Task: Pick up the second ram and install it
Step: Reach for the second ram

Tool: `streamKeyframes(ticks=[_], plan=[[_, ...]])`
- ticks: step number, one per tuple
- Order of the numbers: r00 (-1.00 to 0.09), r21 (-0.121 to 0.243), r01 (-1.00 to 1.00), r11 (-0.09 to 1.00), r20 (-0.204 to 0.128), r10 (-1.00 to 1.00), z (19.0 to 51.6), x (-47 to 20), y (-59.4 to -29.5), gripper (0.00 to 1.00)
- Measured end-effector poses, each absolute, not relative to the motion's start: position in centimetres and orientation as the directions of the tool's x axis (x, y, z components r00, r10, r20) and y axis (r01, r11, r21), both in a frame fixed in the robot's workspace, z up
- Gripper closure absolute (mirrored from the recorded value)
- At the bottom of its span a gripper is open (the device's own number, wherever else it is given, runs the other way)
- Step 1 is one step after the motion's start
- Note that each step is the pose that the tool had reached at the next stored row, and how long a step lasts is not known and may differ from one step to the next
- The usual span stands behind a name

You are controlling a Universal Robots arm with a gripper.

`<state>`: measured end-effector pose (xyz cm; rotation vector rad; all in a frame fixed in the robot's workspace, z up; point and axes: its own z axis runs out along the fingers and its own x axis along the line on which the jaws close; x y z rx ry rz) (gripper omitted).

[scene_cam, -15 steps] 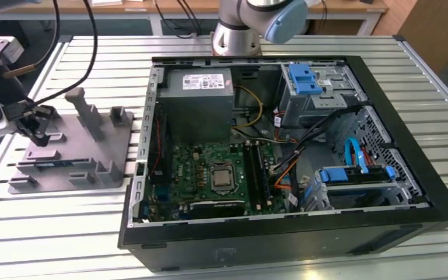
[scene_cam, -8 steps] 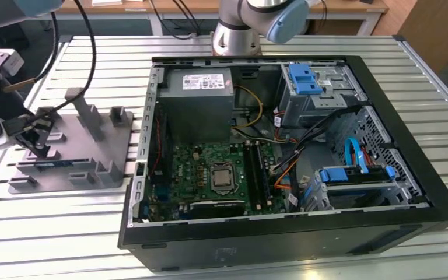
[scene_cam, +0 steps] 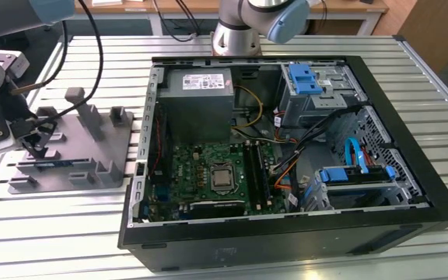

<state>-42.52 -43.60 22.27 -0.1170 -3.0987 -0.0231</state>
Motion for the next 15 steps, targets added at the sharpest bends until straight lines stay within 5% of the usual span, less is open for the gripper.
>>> streamKeyframes(ticks=[15], plan=[[-0.999,0.013,0.033,0.999,0.044,0.033,21.2,-41.0,-43.7,0.89]])
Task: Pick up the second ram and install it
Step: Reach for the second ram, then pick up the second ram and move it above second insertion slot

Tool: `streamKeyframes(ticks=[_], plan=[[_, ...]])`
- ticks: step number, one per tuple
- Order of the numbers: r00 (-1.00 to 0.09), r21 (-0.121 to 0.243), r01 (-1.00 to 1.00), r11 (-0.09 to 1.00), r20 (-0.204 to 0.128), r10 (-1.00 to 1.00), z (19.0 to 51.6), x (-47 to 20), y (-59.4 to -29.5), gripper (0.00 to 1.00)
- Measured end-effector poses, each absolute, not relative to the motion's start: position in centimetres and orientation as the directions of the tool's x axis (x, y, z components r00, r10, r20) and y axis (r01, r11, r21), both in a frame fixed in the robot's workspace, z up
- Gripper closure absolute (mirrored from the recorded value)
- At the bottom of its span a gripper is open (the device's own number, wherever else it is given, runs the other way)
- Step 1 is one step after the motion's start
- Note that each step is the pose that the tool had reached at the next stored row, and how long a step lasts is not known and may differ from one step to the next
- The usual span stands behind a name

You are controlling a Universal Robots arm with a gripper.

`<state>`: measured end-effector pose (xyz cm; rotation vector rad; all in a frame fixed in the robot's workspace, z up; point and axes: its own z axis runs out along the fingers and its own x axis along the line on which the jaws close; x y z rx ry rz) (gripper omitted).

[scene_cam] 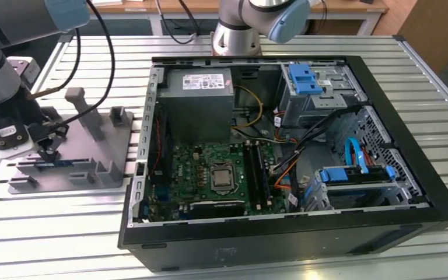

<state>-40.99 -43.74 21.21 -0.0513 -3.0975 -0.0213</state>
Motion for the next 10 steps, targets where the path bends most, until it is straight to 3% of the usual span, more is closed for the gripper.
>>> streamKeyframes(ticks=[10], plan=[[-0.999,0.013,0.033,0.999,0.044,0.032,21.19,-40.98,-43.74,0.89]])
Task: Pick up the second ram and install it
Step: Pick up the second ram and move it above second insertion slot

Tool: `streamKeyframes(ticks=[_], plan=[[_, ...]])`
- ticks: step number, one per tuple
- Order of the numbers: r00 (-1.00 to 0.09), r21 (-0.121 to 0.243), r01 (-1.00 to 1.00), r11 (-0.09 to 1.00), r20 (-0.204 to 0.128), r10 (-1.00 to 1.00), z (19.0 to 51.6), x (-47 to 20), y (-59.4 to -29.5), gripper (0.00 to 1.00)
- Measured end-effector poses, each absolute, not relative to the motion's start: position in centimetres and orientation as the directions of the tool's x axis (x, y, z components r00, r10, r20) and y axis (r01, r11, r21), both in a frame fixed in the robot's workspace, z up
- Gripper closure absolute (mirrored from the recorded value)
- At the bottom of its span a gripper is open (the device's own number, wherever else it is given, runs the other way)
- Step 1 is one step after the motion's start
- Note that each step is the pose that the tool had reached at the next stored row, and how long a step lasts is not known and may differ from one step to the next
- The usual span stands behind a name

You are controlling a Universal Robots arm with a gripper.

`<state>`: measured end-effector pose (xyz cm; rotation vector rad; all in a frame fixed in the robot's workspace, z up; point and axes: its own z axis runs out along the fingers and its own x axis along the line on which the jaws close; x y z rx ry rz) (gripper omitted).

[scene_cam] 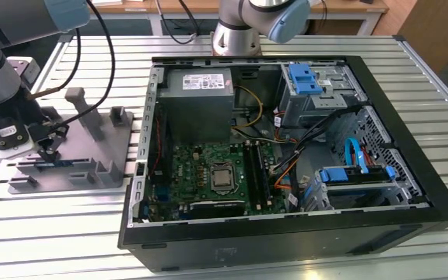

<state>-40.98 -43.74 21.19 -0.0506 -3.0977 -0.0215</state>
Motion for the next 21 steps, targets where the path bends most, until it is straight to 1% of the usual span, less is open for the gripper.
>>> streamKeyframes(ticks=[7,21], plan=[[-0.999,0.013,0.009,1.000,0.044,0.008,21.19,-41.05,-43.74,0.89],[-0.978,0.013,-0.205,0.979,0.044,-0.206,21.19,-41.09,-43.74,0.89]])
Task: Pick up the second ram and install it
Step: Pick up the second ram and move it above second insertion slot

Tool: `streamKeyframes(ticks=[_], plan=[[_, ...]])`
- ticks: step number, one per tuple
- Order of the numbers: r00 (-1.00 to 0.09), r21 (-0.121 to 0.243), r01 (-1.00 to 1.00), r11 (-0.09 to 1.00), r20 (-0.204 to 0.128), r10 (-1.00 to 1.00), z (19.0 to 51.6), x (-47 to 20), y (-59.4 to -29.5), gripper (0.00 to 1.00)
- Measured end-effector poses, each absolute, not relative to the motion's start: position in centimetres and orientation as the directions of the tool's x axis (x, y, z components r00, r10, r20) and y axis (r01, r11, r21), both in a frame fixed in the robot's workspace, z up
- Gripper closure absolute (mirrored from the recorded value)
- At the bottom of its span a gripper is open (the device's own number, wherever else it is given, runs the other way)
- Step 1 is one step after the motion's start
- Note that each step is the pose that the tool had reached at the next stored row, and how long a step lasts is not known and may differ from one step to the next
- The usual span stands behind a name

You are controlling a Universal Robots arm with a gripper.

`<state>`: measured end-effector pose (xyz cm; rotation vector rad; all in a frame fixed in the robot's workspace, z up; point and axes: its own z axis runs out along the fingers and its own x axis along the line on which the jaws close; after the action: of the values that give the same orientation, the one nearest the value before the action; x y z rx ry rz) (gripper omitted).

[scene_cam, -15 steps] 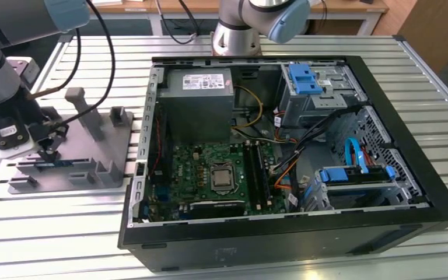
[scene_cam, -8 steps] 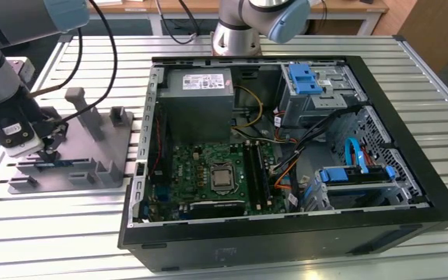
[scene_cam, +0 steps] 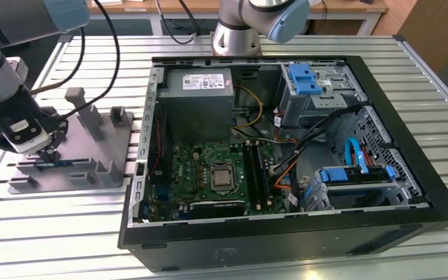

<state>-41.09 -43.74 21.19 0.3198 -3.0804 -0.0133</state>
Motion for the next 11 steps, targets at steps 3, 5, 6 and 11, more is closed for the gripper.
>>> streamKeyframes(ticks=[3,5,6,11], plan=[[-0.967,0.013,-0.250,0.968,0.044,-0.250,21.19,-41.09,-43.74,0.89],[-0.960,0.013,-0.275,0.961,0.043,-0.276,21.19,-41.08,-43.74,0.89],[-0.957,0.013,-0.287,0.958,0.044,-0.287,21.19,-41.09,-43.74,0.89],[-0.939,0.013,-0.341,0.940,0.044,-0.341,21.19,-41.09,-43.75,0.89]])
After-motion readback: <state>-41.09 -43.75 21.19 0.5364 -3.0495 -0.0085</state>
